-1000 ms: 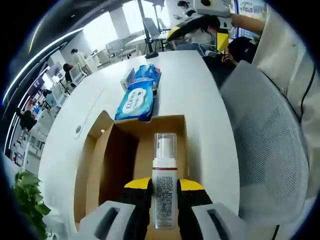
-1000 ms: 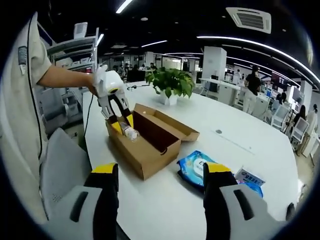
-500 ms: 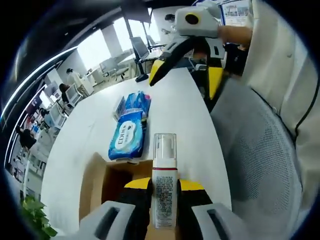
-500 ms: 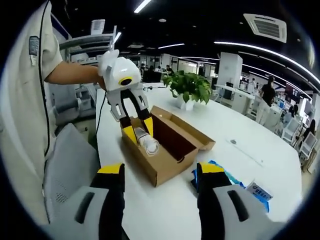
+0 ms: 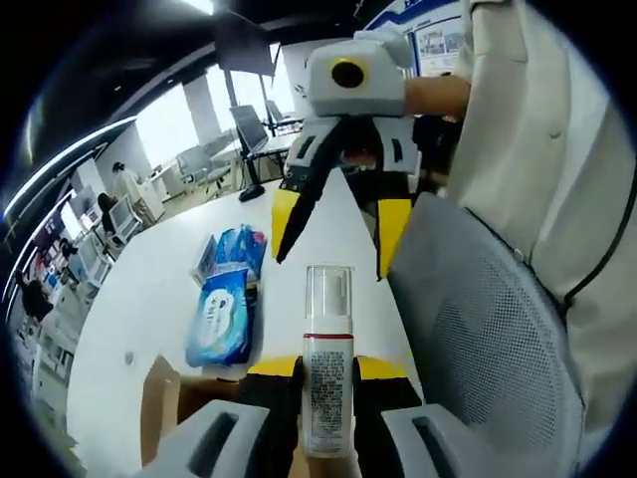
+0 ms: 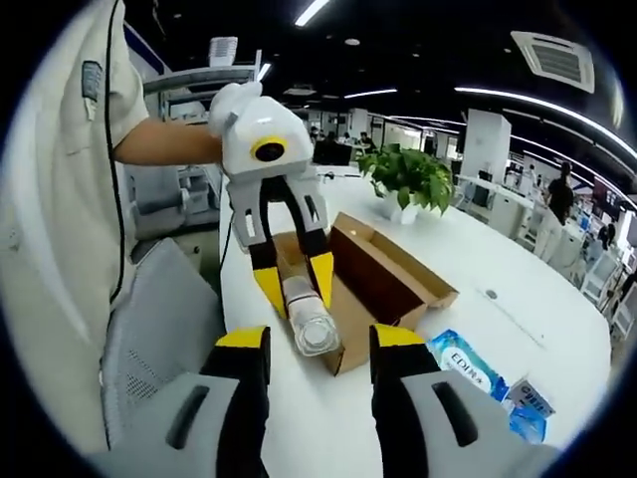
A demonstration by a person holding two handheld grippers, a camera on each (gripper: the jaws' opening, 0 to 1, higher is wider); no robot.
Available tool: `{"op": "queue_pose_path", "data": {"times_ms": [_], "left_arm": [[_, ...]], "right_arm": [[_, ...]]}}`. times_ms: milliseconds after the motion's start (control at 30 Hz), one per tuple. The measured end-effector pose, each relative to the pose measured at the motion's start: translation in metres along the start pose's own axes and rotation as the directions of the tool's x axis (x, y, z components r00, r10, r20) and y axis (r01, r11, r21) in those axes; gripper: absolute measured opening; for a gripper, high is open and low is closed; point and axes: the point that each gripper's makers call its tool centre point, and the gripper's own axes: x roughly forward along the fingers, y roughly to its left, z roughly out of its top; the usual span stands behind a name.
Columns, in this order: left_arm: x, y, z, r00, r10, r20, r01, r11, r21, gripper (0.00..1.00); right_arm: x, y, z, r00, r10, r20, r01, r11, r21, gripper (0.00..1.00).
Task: Operate the shoe box by opening the lid, removing the specified soft item, and placing it in the target area until the item is outside and the box remains undamaged.
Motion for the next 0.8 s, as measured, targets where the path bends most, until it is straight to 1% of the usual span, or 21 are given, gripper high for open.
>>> {"op": "queue_pose_path", "data": {"times_ms": [100,167,233,267,300,500,567,700,800], "left_arm": [[0.001,-0.004,0.006,1.0,-0.017,0.022,0.017,1.0,0.005,0.19],[0.002,-0.008,0.008,0.999,-0.031,0.032,0.031,1.0,0.003,0.19],[0.003,-0.01,0.011,0.998,-0.042,0.046,0.042,0.999,0.004,0.19],[0.003,-0.013,0.014,0.996,-0.054,0.064,0.055,0.998,-0.005,0.19],[0.003,-0.013,0.015,0.996,-0.057,0.07,0.058,0.998,-0.01,0.19],[0.002,-0.018,0.017,0.993,-0.094,0.077,0.095,0.995,-0.012,0.19],[0.001,-0.021,0.017,0.99,-0.116,0.082,0.119,0.993,-0.023,0.19],[0.002,-0.023,0.018,0.988,-0.132,0.086,0.135,0.99,-0.035,0.19],[0.004,-0.025,0.018,0.986,-0.142,0.082,0.146,0.988,-0.045,0.19]], "right_arm": [[-0.002,0.003,0.0,1.0,0.007,0.0,-0.007,1.0,-0.015,0.25],[-0.002,0.003,0.0,1.0,0.007,0.0,-0.007,1.0,-0.018,0.24],[-0.002,0.009,0.0,1.0,0.031,-0.004,-0.031,0.999,-0.02,0.22],[-0.003,0.012,0.0,0.999,0.042,-0.009,-0.043,0.999,-0.022,0.2],[-0.003,0.013,0.0,0.999,0.049,-0.011,-0.049,0.999,-0.022,0.19],[-0.004,0.02,0.002,0.997,0.067,-0.023,-0.068,0.996,-0.053,0.18],[-0.004,0.022,0.003,0.997,0.073,-0.028,-0.074,0.996,-0.055,0.18],[-0.005,0.027,0.007,0.996,0.082,-0.026,-0.084,0.992,-0.095,0.17],[-0.005,0.028,0.008,0.996,0.089,-0.031,-0.092,0.992,-0.092,0.17]]}}
